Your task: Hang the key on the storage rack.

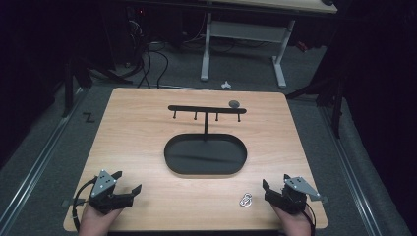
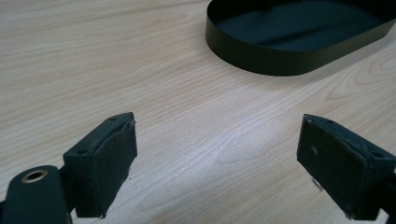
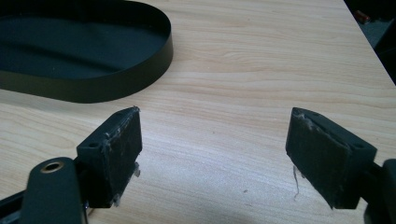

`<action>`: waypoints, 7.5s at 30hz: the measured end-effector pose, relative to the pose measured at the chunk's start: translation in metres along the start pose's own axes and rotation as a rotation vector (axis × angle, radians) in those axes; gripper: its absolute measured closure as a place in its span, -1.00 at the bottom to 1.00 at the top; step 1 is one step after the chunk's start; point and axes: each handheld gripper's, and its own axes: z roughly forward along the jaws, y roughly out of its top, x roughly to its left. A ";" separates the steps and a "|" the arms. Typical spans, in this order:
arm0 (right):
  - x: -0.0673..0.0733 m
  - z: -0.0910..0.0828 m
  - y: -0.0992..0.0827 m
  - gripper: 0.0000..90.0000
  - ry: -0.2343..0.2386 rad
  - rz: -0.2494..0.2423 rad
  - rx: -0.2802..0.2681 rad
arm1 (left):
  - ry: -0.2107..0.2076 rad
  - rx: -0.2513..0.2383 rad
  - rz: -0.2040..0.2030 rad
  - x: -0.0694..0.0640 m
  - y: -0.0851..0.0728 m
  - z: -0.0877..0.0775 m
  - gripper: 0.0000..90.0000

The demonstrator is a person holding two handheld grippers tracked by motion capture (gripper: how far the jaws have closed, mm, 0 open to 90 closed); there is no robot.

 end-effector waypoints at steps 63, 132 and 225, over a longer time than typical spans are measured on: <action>0.011 0.045 0.043 -0.36 0.019 -0.181 0.778 | -0.115 -0.028 0.003 -0.005 0.007 0.008 -0.68; 0.077 0.033 0.040 0.75 0.288 -0.338 0.819 | -0.154 0.014 0.028 -0.010 0.008 0.015 -0.64; 0.081 0.020 0.039 0.87 0.312 -0.253 0.746 | -0.183 0.076 0.062 -0.016 0.006 0.023 -0.61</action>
